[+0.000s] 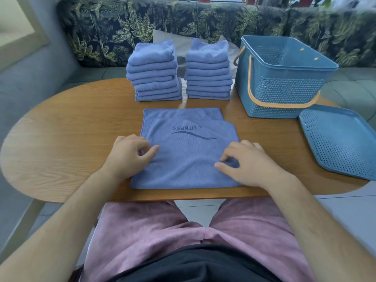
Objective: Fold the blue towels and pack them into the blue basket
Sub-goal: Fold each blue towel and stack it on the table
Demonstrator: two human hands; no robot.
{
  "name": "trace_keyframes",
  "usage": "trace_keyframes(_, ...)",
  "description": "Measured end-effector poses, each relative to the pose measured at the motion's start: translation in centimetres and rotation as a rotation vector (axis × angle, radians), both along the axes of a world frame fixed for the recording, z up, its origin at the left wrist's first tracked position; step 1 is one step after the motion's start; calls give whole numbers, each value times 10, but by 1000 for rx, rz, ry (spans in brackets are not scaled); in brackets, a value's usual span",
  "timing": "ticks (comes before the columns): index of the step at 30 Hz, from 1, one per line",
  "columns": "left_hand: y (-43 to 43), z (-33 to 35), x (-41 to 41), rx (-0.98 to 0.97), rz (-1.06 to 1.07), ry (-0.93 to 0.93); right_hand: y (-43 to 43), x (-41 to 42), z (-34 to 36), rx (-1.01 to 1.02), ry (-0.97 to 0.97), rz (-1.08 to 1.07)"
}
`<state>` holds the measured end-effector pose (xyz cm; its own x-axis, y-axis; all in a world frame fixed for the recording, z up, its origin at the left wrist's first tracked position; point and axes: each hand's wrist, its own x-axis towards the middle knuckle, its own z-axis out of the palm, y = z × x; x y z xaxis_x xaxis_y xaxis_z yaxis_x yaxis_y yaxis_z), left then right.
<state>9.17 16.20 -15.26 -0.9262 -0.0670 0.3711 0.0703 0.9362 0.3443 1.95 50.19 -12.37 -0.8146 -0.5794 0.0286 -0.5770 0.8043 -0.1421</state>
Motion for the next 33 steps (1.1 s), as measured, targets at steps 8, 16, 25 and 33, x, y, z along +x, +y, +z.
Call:
trace_keyframes(8,19,-10,-5,-72,-13,27,-17,6,-12,-156,138,76)
trace_keyframes(16,16,-18,-4,-93,-55,-414,-29,5,-31,70,-145,53)
trace_keyframes(25,28,15,-58,-98,21,-118,-64,-32,-13,-69,71,53)
trace_keyframes(33,29,-14,-82,-21,52,-37,-83,-67,-42,-184,169,-133)
